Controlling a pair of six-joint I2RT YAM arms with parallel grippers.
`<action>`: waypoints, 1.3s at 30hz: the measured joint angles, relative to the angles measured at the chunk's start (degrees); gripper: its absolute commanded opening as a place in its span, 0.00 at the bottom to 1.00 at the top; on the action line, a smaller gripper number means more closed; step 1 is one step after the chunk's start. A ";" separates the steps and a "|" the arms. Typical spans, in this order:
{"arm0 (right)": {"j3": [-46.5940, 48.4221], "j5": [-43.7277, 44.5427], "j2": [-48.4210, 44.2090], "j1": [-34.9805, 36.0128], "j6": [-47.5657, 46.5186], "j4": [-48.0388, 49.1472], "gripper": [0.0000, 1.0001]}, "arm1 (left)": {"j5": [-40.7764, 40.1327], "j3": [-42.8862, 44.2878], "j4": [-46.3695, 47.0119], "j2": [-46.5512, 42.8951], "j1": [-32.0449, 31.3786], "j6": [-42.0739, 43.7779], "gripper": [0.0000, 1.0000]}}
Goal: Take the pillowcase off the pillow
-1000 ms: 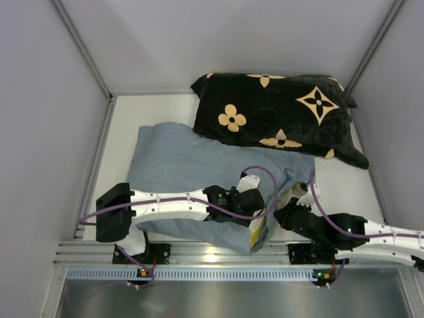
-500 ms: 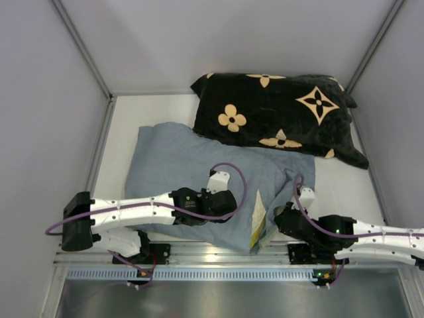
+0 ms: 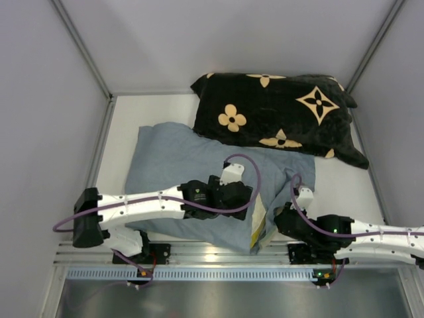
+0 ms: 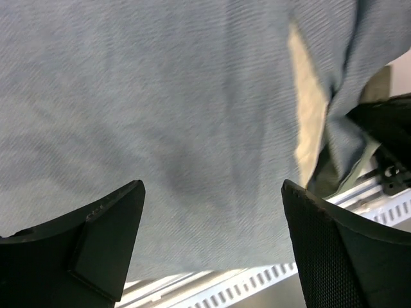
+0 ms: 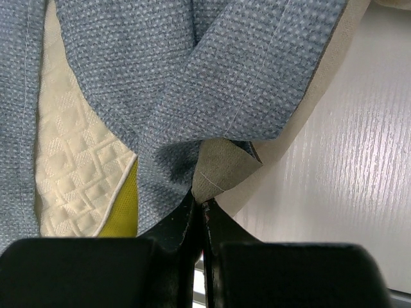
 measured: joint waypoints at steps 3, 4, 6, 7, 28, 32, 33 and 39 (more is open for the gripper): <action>0.00 -0.02 -0.44 0.00 -0.02 0.02 0.01 | 0.04 3.54 1.79 6.16 -0.22 1.42 0.91; 0.02 -0.02 -0.81 0.00 -0.02 0.02 0.01 | 0.11 4.04 2.75 8.33 -0.24 1.77 0.91; 0.00 -0.04 -1.57 0.00 -0.04 0.02 0.01 | 0.26 4.35 3.91 11.91 -0.26 2.49 0.91; 0.00 -0.02 -1.90 0.00 -0.07 0.02 0.01 | 0.24 4.37 4.33 13.70 -0.28 2.80 0.91; 0.02 0.00 -3.15 0.00 -0.22 -0.04 0.00 | 0.85 6.73 9.18 16.17 -0.48 4.20 0.88; 0.02 0.00 -3.15 0.00 -0.20 -0.07 0.00 | 1.75 6.69 10.21 16.33 -0.85 4.15 0.85; 0.02 0.00 -3.15 0.00 -0.20 -0.07 0.00 | 1.75 6.69 10.38 16.50 -0.92 4.09 0.82; 0.02 0.00 -3.56 0.00 -0.17 -0.15 0.00 | 0.09 3.50 11.74 17.35 -0.94 2.97 0.48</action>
